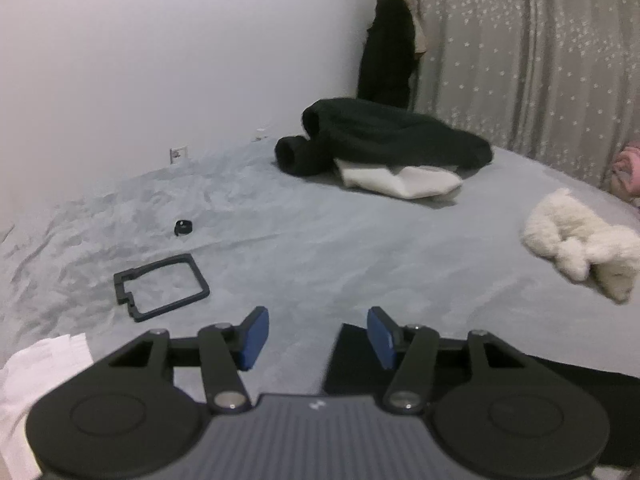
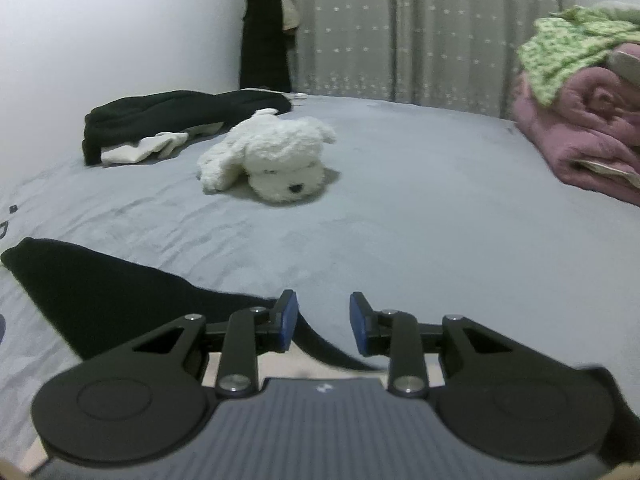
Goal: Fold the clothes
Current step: 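Lift both open grippers away from the sweatshirt, then grasp the black neckline of the cream T-shirt with both grippers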
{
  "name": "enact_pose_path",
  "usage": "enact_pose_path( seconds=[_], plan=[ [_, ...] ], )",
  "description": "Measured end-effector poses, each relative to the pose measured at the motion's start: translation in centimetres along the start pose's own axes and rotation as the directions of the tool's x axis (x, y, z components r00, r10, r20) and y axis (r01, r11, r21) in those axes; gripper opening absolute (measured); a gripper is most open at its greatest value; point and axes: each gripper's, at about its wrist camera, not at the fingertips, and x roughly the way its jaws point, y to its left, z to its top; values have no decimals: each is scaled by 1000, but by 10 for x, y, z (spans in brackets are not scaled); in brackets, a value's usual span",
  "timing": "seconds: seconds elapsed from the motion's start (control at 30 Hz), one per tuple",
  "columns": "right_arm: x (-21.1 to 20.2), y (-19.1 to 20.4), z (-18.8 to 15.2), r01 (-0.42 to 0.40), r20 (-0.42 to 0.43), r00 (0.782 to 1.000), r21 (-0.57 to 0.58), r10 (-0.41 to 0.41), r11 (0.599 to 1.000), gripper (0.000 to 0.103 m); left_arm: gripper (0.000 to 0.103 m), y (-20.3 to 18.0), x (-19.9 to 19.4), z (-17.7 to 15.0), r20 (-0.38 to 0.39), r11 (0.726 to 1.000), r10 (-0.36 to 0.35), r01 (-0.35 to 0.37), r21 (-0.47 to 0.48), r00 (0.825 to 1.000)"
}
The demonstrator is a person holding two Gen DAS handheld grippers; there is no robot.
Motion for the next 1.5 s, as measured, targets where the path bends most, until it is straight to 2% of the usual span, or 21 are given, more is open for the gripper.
enact_pose_path(
  seconds=[0.17, 0.4, 0.63, 0.77, 0.9, 1.0, 1.13, 1.2, 1.33, 1.5],
  plan=[
    [-33, -10, -7, 26, 9, 1000, 19, -26, 999, 35, 57, -15, -39, 2, 17, 998, -50, 50, 26, 999],
    [-63, -26, -17, 54, 20, 998, 44, -55, 998, 35, 59, -53, -83, 4, 15, 982, -148, 146, 118, 989],
    [-77, -47, -26, 90, 28, 995, 47, -91, 995, 38, 62, -92, -101, 10, -1, 958, -223, 220, 186, 975],
    [-76, -61, -30, 109, 15, 994, 38, -109, 993, 38, 63, -124, -102, 9, -13, 937, -279, 275, 216, 960],
    [-63, -74, -29, 115, -7, 993, 22, -115, 993, 38, 64, -167, -95, 0, -53, 900, -349, 351, 261, 936],
    [-53, -84, -29, 118, -23, 993, 11, -118, 993, 39, 64, -208, -81, -15, -102, 862, -405, 416, 288, 909],
    [-36, -96, -25, 111, -48, 993, -3, -111, 994, 41, 64, -266, -60, -38, -171, 805, -466, 496, 326, 868],
    [-26, -101, -21, 91, -63, 994, 0, -91, 996, 41, 64, -297, -48, -53, -203, 768, -492, 531, 358, 847],
    [-10, -109, -11, 49, -79, 996, 24, -47, 999, 41, 64, -342, -24, -77, -261, 712, -521, 582, 392, 813],
    [4, -110, -3, 10, -103, 995, 11, -9, 1000, 45, 64, -375, 4, -95, -303, 686, -540, 620, 382, 785]
  ],
)
